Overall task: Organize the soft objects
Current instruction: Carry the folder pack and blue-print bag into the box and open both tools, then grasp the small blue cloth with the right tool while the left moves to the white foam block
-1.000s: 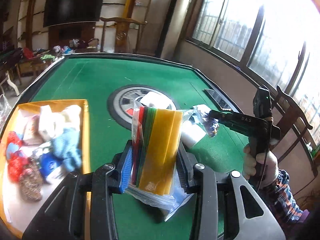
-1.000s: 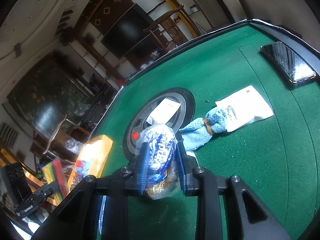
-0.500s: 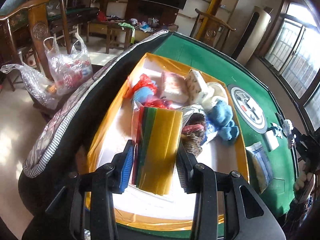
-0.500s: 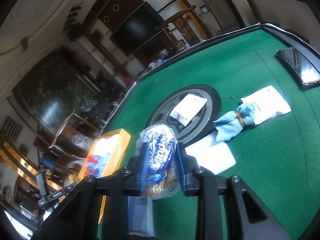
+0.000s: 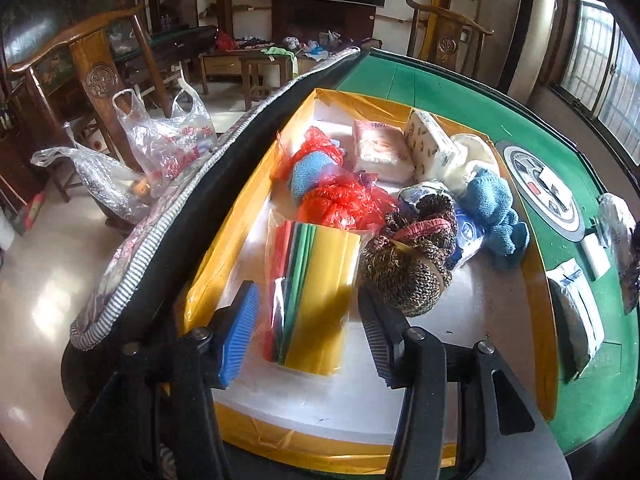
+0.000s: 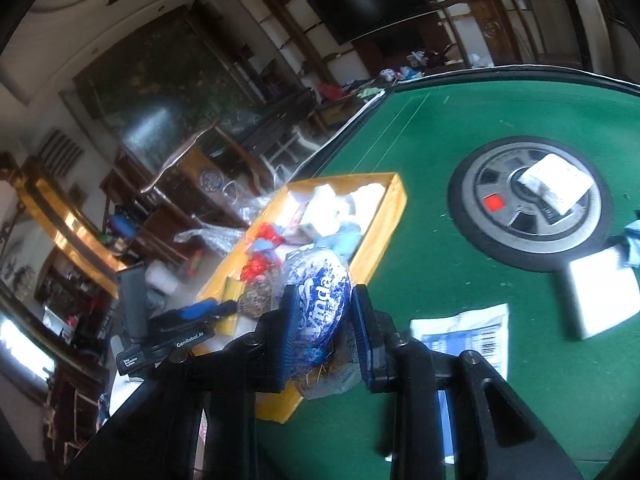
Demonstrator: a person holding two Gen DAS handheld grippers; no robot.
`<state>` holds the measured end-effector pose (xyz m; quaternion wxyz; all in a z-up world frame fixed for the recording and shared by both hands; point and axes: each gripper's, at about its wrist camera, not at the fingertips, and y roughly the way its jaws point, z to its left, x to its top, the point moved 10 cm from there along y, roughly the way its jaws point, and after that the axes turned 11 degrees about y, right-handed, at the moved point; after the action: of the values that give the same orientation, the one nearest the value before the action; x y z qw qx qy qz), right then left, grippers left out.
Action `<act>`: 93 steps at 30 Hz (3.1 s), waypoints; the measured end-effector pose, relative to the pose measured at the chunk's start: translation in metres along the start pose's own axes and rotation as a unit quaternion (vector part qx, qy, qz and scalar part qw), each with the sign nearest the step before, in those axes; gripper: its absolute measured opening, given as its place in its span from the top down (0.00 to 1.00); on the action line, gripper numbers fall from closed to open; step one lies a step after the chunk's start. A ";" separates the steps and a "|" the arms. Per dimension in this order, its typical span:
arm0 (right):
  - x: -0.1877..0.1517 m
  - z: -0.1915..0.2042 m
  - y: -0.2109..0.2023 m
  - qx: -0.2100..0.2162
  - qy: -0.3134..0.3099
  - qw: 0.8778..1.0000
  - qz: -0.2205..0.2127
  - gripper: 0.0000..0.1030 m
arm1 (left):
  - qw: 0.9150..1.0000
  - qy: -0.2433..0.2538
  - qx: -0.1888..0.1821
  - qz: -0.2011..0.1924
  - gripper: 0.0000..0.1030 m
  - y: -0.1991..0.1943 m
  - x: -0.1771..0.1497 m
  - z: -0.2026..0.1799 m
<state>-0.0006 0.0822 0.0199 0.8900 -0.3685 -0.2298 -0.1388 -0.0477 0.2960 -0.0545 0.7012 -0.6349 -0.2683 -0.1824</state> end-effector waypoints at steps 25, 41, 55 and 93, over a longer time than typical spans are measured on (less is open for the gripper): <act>-0.065 0.046 0.134 -0.087 -0.130 0.980 0.123 0.77 | 0.996 -0.014 0.079 -0.049 0.42 -0.034 -0.007 0.026; -0.022 0.045 0.055 -0.092 -0.138 0.986 0.008 0.54 | 0.997 -0.025 0.052 -0.049 0.42 -0.039 -0.011 0.020; 0.045 -0.211 -0.180 -0.239 0.120 0.949 -0.167 0.38 | 0.990 0.013 -0.083 -0.109 0.32 -0.069 0.014 -0.068; 0.070 -0.253 -0.086 -0.326 0.079 0.938 -0.089 0.73 | 0.978 0.125 -0.153 -0.074 0.32 -0.085 0.029 -0.203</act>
<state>0.1010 -0.1645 -0.0506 0.7207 -0.6042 -0.1323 -0.3132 -0.0464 0.0867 0.0208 0.6086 -0.6852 -0.1939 -0.3500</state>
